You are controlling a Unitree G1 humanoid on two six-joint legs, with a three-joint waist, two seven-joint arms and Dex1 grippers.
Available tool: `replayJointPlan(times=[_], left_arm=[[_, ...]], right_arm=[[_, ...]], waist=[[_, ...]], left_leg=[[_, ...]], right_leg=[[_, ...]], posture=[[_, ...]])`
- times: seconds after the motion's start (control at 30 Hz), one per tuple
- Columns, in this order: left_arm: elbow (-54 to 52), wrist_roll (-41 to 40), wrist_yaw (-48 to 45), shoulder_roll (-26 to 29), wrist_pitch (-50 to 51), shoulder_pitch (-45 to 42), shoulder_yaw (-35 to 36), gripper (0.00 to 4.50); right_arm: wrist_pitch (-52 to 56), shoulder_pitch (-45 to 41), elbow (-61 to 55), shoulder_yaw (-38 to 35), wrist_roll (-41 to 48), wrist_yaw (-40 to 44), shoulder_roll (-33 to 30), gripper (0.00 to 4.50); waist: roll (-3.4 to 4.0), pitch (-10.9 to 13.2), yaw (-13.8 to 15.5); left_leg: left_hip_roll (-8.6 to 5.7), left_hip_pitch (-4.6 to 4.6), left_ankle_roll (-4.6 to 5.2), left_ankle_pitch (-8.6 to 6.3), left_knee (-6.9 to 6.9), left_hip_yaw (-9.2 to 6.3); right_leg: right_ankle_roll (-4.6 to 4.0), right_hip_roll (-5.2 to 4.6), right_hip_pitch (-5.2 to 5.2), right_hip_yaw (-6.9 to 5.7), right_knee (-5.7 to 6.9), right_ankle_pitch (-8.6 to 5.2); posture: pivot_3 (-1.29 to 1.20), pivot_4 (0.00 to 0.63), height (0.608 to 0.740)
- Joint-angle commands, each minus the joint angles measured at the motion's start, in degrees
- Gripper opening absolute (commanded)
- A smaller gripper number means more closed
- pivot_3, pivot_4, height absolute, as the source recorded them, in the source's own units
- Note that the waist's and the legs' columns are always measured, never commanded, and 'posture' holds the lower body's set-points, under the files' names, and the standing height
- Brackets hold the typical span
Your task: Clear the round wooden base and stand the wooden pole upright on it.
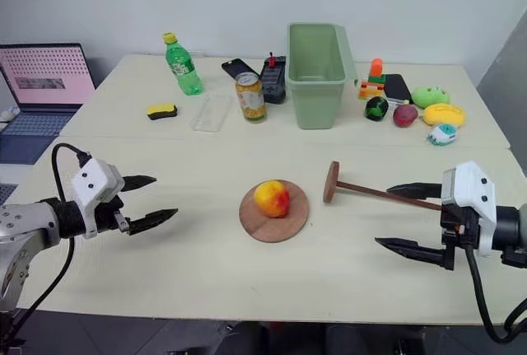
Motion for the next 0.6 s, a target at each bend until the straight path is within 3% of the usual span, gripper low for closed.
replayJointPlan(times=[0.03,0.6], left_arm=[[-0.1,-0.4,1.1,0.0,-0.4,-1.8,2.0,4.49],[5.1,2.8,-1.9,-1.8,-9.9,-5.9,-1.6,4.49]], right_arm=[[-0.8,-1.0,0.0,-0.3,-1.0,0.8,0.5,4.50],[1.9,-1.0,-3.9,-0.7,-0.4,-3.9,4.9,4.50]], waist=[[0.00,0.0,0.0],[-0.02,0.0,0.0]], left_leg=[[0.00,0.00,0.00,0.00,0.00,0.00],[0.00,-0.03,0.00,0.00,0.05,-0.05]], right_leg=[[0.00,0.00,0.00,0.00,0.00,0.00],[0.00,0.00,-0.01,-0.03,0.00,0.00]], posture=[[0.00,0.150,0.740],[0.00,0.150,0.740]])
